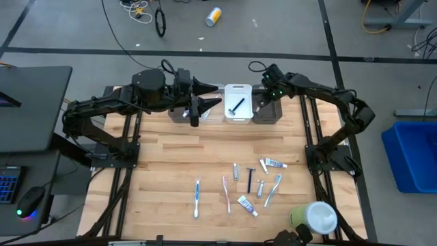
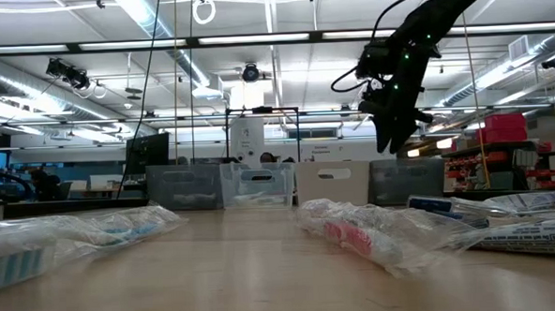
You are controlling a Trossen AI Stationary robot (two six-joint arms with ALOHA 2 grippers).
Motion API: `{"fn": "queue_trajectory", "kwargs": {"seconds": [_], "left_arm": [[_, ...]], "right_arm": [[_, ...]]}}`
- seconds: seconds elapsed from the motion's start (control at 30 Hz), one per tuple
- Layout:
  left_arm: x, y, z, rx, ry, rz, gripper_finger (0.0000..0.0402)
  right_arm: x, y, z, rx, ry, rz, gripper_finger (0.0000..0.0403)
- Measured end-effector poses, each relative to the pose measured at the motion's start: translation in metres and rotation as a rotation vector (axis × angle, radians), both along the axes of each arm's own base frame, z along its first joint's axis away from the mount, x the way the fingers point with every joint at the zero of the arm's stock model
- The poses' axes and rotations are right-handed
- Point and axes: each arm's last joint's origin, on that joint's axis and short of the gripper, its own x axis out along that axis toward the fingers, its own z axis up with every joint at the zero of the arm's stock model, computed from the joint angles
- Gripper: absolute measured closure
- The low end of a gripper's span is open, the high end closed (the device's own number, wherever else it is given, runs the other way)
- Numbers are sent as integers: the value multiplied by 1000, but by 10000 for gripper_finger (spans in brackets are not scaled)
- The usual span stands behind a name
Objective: Pick & Place Travel size toiletries
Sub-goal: Put the blue toothbrush into the transparent bin
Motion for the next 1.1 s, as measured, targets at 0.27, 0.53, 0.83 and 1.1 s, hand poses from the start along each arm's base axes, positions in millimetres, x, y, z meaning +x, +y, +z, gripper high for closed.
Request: {"fn": "queue_trajectory", "kwargs": {"seconds": [0.27, 0.53, 0.83, 1.1], "left_arm": [[0, 0, 0, 25, 5, -1, 169], [0, 0, 0, 33, 8, -2, 169], [0, 0, 0, 48, 12, -3, 169], [0, -1, -1, 59, 29, -38, 169]], "right_arm": [[-9, 21, 46, -161, -119, 30, 241], [-7, 55, 76, -242, -218, 134, 267], [4, 108, 99, -278, -332, 321, 268], [1, 143, 121, -330, -471, 444, 274]]}}
